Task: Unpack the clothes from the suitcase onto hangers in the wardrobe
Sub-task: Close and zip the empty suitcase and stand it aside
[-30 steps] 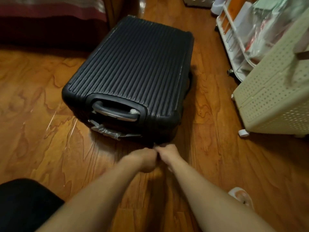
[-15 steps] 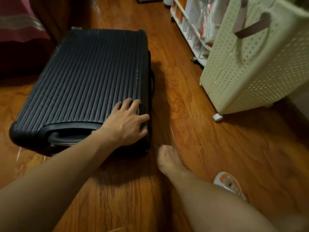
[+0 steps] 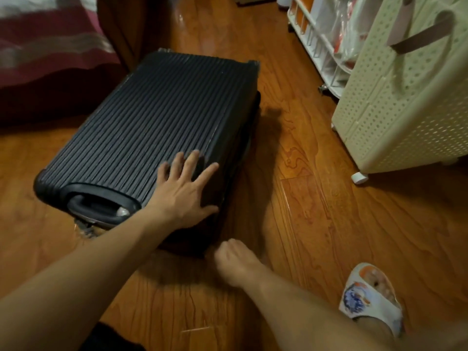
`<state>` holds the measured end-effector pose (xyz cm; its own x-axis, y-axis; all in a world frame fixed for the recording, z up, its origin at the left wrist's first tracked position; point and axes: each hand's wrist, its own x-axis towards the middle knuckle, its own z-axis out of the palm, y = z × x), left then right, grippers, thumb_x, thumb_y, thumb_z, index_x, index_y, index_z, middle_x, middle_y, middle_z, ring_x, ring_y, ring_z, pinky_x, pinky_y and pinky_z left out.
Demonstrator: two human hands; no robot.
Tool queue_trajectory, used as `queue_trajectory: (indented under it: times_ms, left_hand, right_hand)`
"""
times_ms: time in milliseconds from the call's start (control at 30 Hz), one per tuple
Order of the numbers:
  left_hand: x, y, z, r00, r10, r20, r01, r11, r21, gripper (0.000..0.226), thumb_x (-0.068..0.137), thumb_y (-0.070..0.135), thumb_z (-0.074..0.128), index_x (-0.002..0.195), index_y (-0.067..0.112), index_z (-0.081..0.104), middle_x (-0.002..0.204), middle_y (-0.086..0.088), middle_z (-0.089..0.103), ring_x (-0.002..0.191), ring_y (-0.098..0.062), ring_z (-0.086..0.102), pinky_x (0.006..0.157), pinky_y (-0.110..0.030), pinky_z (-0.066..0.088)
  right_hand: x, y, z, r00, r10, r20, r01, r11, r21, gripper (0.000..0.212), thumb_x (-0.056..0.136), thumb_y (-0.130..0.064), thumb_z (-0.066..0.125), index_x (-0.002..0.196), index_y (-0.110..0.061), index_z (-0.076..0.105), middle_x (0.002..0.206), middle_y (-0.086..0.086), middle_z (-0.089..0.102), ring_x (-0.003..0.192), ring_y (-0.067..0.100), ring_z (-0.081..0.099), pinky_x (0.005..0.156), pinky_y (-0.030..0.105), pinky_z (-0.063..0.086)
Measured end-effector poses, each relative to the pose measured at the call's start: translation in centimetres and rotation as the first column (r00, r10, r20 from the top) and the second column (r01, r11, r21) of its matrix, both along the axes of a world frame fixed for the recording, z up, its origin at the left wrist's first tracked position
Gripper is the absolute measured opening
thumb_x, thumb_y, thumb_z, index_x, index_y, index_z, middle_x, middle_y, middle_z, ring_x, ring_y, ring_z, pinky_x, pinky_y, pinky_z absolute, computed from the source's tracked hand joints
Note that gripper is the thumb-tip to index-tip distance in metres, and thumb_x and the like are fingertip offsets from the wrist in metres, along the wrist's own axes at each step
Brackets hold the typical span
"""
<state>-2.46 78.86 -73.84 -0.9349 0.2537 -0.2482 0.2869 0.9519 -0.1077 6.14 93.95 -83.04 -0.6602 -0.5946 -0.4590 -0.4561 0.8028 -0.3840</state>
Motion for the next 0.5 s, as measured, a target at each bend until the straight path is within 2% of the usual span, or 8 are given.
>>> queue_trajectory:
  times_ms: [33, 100, 300, 400, 500]
  left_hand:
    - [0.9, -0.5, -0.7, 0.995, 0.077, 0.058, -0.077, 0.997, -0.004, 0.1, 0.083, 0.078, 0.05, 0.152, 0.051, -0.017, 0.165, -0.005, -0.023, 0.152, -0.041, -0.017, 0.12, -0.066, 0.001]
    - [2.6, -1.2, -1.5, 0.986, 0.136, 0.095, -0.139, 0.99, 0.024, 0.106, 0.086, 0.072, 0.052, 0.147, 0.049, -0.032, 0.164, -0.002, -0.029, 0.151, -0.04, -0.021, 0.119, -0.068, -0.001]
    - [3.6, -3.2, -1.1, 0.984, 0.178, 0.023, -0.18, 0.978, 0.109, 0.109, 0.086, 0.068, 0.057, 0.16, 0.026, -0.012, 0.169, 0.002, -0.009, 0.155, -0.031, -0.007, 0.124, -0.058, 0.007]
    - [3.6, -4.1, -0.8, 0.986, 0.17, 0.003, -0.169, 0.979, 0.116, 0.105, 0.086, 0.071, 0.054, 0.16, 0.031, -0.009, 0.168, 0.001, -0.004, 0.155, -0.031, -0.003, 0.124, -0.058, 0.009]
    - [4.3, -6.0, -0.8, 0.991, 0.133, -0.017, -0.131, 0.988, 0.087, 0.104, 0.083, 0.076, 0.05, 0.159, 0.037, -0.009, 0.168, -0.002, -0.003, 0.154, -0.034, -0.002, 0.122, -0.06, 0.011]
  right_hand:
    - [-0.1, 0.0, -0.2, 1.0, -0.016, 0.02, 0.016, 1.0, -0.005, 0.02, 0.098, -0.006, 0.046, 0.102, -0.003, 0.066, 0.096, 0.013, 0.063, 0.094, 0.029, 0.062, 0.077, 0.034, 0.045]
    - [-0.7, 0.1, -0.8, 0.995, -0.084, 0.054, 0.084, 0.996, -0.008, 0.024, 0.098, -0.007, 0.045, 0.101, -0.002, 0.069, 0.098, 0.013, 0.065, 0.096, 0.029, 0.064, 0.076, 0.032, 0.046]
    - [-1.2, -1.4, -0.9, 0.998, -0.066, -0.022, 0.065, 0.998, -0.023, 0.021, 0.097, -0.013, 0.051, 0.109, -0.006, 0.067, 0.112, 0.01, 0.063, 0.101, 0.027, 0.062, 0.082, 0.034, 0.049]
    - [-0.4, -1.9, -1.0, 0.995, -0.098, -0.028, 0.097, 0.995, -0.031, 0.02, 0.096, -0.019, 0.055, 0.108, -0.008, 0.067, 0.105, 0.007, 0.062, 0.095, 0.022, 0.062, 0.08, 0.031, 0.05]
    - [2.1, -4.1, -0.5, 0.993, -0.111, 0.042, 0.114, 0.992, -0.059, 0.017, 0.099, -0.019, 0.052, 0.103, -0.011, 0.067, 0.098, 0.003, 0.062, 0.09, 0.017, 0.064, 0.077, 0.027, 0.054]
